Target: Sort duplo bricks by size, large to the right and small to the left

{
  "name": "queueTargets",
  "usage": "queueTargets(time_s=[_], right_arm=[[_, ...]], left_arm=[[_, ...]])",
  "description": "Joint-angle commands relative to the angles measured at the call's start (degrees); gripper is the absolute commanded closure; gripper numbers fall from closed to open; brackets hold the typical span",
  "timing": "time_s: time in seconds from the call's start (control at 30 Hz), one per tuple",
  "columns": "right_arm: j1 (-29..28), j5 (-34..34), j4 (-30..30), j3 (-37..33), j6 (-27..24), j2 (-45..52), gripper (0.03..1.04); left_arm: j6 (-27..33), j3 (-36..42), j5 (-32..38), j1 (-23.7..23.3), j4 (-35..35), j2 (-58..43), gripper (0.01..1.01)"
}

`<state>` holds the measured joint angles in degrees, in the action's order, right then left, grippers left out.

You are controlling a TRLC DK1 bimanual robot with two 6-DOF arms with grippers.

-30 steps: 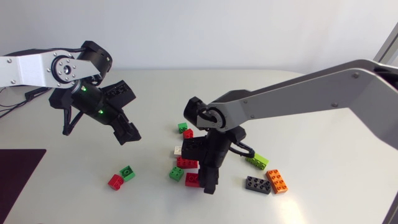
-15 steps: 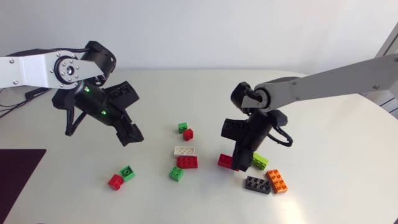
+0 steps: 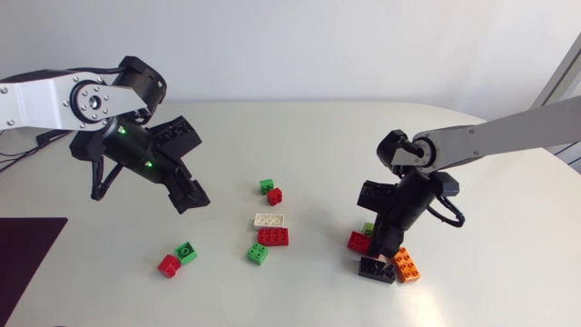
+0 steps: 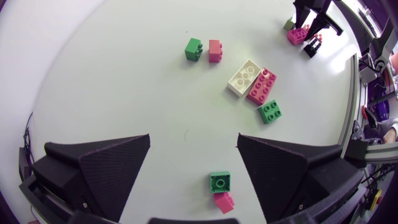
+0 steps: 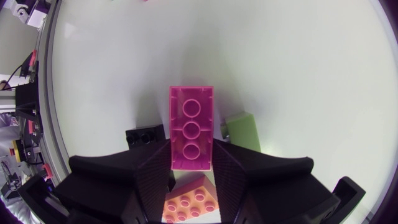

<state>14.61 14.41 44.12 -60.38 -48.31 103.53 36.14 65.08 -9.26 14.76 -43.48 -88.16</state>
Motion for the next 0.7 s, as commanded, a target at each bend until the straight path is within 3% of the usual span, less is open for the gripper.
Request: queueTargets(time_s=[0.0, 0.23, 0.37, 0.67], right_arm=[[0.3, -0.4, -0.3, 1.8, -1.3, -0.9, 0.71], [3.2, -0.9, 1.9, -1.0, 0.6, -2.2, 0.21], [5.0, -0.9, 4.3, -4.8, 1.4, -2.4, 0.15], [12.6, -0.8, 9.6, -15.7, 3.1, -0.5, 0.15]], left_arm=[[-1.2, -1.5, -0.6, 0.6, 0.0, 1.0, 0.054], [-1.4, -1.4, -0.6, 0.9, 0.0, 2.2, 0.054], [-1.6, -1.2, -0.6, 1.0, 0.0, 2.5, 0.054], [-1.6, -1.4, -0.6, 0.4, -0.3, 3.3, 0.054]])
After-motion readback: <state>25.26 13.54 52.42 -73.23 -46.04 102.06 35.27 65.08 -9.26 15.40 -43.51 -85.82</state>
